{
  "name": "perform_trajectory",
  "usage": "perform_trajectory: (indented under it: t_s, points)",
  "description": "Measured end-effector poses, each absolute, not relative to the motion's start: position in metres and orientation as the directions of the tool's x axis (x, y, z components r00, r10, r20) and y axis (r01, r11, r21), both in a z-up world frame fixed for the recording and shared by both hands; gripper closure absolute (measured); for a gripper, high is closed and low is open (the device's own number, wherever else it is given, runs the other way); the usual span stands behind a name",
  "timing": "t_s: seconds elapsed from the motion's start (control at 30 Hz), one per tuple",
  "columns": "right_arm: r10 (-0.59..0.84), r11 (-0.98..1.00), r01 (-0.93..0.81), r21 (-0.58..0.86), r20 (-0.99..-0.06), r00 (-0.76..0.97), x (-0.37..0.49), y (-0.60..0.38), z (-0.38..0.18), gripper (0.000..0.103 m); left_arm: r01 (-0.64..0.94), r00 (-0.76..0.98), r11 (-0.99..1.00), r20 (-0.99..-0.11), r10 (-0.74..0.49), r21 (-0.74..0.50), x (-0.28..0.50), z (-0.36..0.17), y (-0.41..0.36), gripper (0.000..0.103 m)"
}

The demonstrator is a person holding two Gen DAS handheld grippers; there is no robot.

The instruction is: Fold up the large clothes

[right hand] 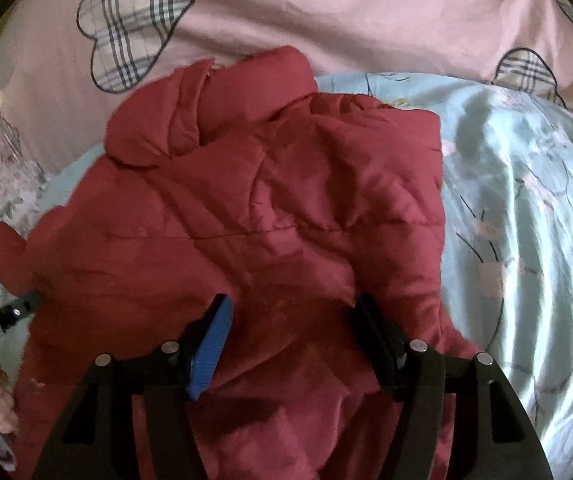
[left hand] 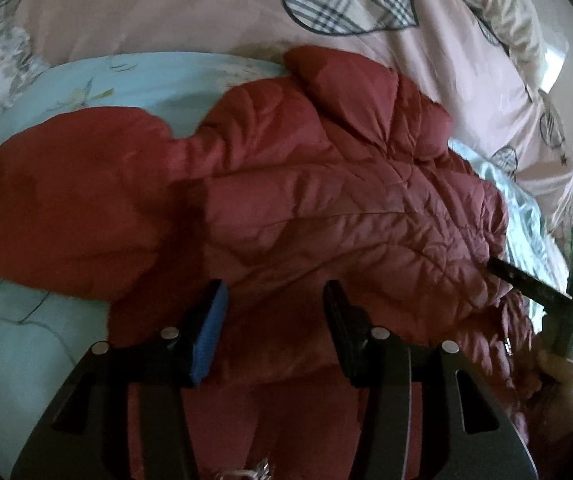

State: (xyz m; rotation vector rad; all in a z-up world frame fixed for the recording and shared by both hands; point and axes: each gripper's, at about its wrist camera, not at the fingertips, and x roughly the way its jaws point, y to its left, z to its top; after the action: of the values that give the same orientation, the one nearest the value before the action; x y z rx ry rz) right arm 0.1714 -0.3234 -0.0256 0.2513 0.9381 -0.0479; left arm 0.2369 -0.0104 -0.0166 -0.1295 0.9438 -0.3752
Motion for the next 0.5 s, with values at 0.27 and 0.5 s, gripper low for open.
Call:
perform_trajectory:
  t_s: [0.27, 0.5]
  points:
    - [0.161, 0.958, 0.09, 0.271, -0.773, 0.614, 0.135, -0.308, -0.005, 0.03, 0.103, 0.58, 0.932, -0.74, -0.341, -0.349, 0.225, -0.012, 0.058, 0.042]
    - [0.196, 0.965, 0.02, 0.26, -0.773, 0.603, 0.121, -0.285, 0.003, 0.029, -0.034, 0.617, 0.933, -0.742, -0.262, -0.359, 0.225, -0.016, 0.117, 0.035]
